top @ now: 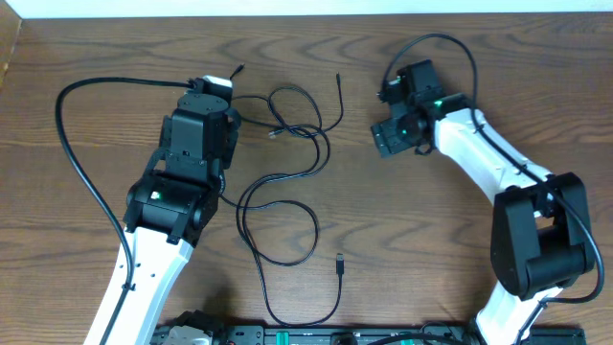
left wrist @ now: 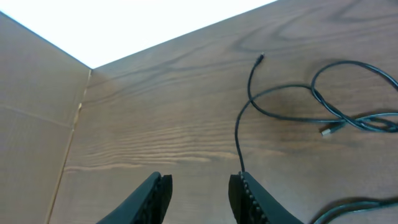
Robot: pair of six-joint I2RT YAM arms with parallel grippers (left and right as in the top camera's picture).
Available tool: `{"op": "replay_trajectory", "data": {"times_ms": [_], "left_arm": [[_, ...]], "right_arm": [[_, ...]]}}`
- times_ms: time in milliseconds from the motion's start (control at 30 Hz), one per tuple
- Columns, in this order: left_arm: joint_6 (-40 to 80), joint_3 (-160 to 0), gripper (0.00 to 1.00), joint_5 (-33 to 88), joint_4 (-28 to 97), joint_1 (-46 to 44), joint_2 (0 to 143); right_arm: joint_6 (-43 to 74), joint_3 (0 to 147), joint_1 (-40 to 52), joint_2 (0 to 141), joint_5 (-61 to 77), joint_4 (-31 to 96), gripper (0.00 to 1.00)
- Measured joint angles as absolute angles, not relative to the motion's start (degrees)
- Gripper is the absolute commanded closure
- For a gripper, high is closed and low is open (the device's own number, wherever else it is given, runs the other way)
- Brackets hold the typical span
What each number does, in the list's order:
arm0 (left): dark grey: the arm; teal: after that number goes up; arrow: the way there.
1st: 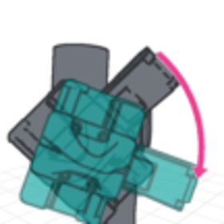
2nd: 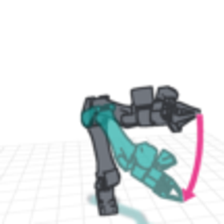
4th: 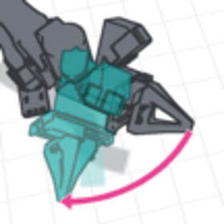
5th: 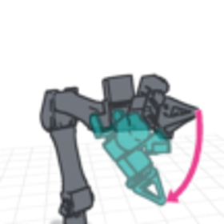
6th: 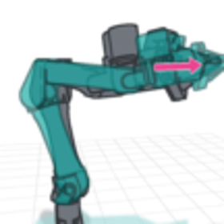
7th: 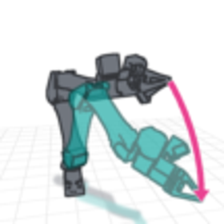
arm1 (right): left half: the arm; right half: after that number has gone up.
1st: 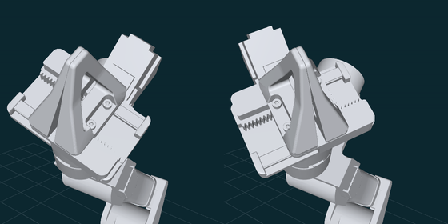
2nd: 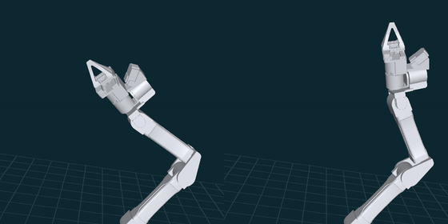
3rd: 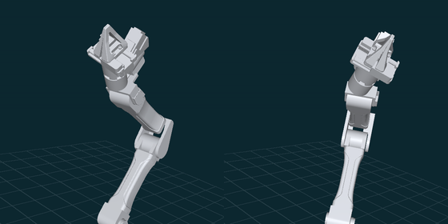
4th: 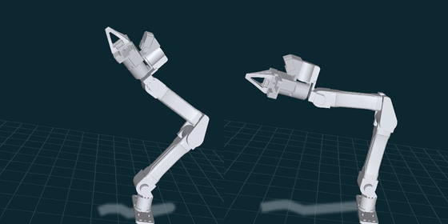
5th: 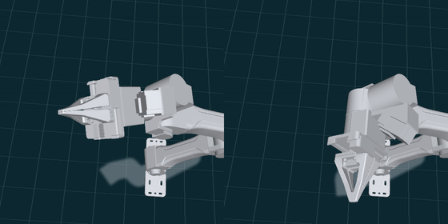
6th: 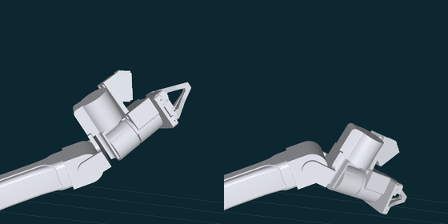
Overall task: Untangle cables
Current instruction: 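Grasp a black cable loop with the right gripper beside the left gripper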
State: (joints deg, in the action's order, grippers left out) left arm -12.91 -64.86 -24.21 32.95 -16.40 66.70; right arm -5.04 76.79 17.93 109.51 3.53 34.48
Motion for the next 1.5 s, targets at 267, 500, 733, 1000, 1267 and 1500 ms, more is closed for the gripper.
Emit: {"op": "replay_trajectory", "data": {"times_ms": [267, 500, 733, 1000, 1267, 1500], "left_arm": [[-12.95, -64.86, 0.59, -24.84, 32.82, -16.4, 66.7], [-12.91, -64.86, 0.59, -24.88, 32.82, -16.4, 66.7], [-11.6, -64.86, 0.58, -25.02, 32.82, -16.4, 66.7], [-10.76, -64.86, 0.58, -24.69, 32.84, -16.4, 66.7], [-10.5, -64.86, 0.59, -21.08, 32.73, -16.4, 66.7], [-10.52, -64.86, 0.59, -20.43, 32.73, -16.4, 66.7]], "right_arm": [[-6.59, 76.79, 23.51, 109.51, 10.13, 30.0, 0.31], [-6.72, 76.79, 29.21, 109.51, 11.57, 28.84, 0.32], [-6.79, 76.79, 31.64, 111.5, 9.26, 27.07, 0.4], [-2.94, 77.41, 31.64, 119.59, 8.19, 20.21, 0.4], [-0.21, 78.35, 31.94, 121.1, 8.54, 18.55, 0.42], [3.16, 78.65, 34.87, 121.84, 8.58, 16.23, 0.46]]}}
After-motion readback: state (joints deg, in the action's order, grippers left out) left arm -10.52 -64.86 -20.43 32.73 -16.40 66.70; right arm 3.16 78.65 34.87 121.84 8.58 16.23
